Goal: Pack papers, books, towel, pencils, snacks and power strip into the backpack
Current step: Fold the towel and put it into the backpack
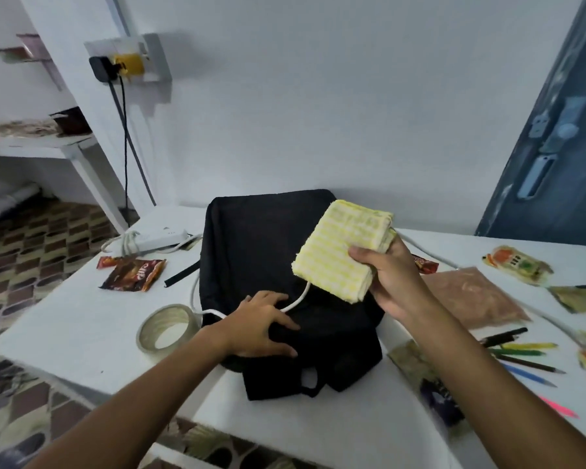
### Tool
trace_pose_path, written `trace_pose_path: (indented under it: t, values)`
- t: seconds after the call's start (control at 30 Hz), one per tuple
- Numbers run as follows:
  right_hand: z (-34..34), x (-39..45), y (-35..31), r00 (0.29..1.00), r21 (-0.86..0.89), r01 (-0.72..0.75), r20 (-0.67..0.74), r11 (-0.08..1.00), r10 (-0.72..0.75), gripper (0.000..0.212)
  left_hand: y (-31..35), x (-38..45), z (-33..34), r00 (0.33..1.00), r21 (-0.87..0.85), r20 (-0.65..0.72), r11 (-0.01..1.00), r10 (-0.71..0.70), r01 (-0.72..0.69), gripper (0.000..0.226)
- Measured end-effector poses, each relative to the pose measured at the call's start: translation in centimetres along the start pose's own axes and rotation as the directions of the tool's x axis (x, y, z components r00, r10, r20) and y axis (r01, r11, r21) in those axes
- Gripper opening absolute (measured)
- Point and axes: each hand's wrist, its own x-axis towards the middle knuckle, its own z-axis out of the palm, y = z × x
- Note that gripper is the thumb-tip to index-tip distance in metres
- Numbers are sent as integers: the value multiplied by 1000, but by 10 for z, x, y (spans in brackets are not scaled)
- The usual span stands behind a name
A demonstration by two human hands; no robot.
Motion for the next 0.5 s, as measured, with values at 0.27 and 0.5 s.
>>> trace_pose_path:
  t: [0.27, 0.5]
  values:
    - [12, -15, 0, 998, 36, -21, 55, 999, 19, 61, -10, 21, -13, 984, -165, -139, 978, 108, -131, 25]
    - [7, -39, -6, 934, 62, -160, 333, 985, 131, 56, -31, 36, -76, 938, -520, -340, 843, -58, -136, 29]
